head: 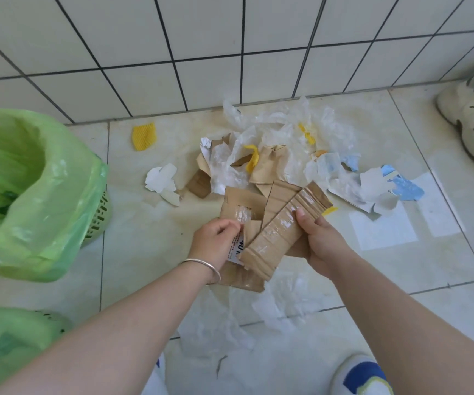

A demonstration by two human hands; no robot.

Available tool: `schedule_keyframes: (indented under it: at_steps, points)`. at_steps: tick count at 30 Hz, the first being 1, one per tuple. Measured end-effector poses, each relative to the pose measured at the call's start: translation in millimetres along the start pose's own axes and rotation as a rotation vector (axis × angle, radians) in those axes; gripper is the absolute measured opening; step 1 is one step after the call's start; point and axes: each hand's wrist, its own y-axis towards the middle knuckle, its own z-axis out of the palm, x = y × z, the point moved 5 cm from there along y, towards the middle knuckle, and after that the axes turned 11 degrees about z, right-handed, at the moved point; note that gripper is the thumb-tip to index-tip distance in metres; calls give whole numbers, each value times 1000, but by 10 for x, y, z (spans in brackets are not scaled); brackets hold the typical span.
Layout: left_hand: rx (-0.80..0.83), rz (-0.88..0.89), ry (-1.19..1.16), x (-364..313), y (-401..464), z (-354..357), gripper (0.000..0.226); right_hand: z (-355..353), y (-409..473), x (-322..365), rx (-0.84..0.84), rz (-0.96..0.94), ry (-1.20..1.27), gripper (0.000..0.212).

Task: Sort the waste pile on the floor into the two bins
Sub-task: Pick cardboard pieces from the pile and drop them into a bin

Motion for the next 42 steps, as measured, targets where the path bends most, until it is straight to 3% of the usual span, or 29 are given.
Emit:
schedule_keyframes:
  at_steps: [4, 9, 14, 19, 24, 28, 33, 37, 39, 42]
  points:
    - [90, -48, -39, 54, -245, -49, 34, 110, -174, -151, -60, -64, 5, 26]
    - [47, -21, -1, 68, -549, -375, 34, 432, -480, -318, -85, -126, -41, 28]
    - [-36, 134, 150, -314, -834, -957, 33, 755, -994, -204, -171, -213, -200, 34]
    - [-79, 277, 221, -784, -1327, -1523, 38, 1379, -1833, -47, -155, -330, -436, 21]
    - [-119, 358, 127, -1248, -1999, -2086, 21, 2029, -2716, -27, -202, -424, -543, 19]
    - [-194, 428, 119, -1485, -2532, -2532, 9, 2462, -3202, -187, -189, -448, -486, 11]
    - [-291, 392, 182, -1437, -2891, -2923, 20, 2775, -3551, -568, -171, -446, -432, 24]
    - [-316, 333, 152, -1228, -3014, -3142, 54, 2955, -3565, -794, -149, -450, -502, 18]
    - [-333, 301, 112, -1106, -3048, -3276, 44, 3103, -3542, -873, -114, -434, -490, 11]
    - [-416, 262, 4, -863, -3126, -3569, 8, 3404, -3478, -1007, -69, -422, -475, 21]
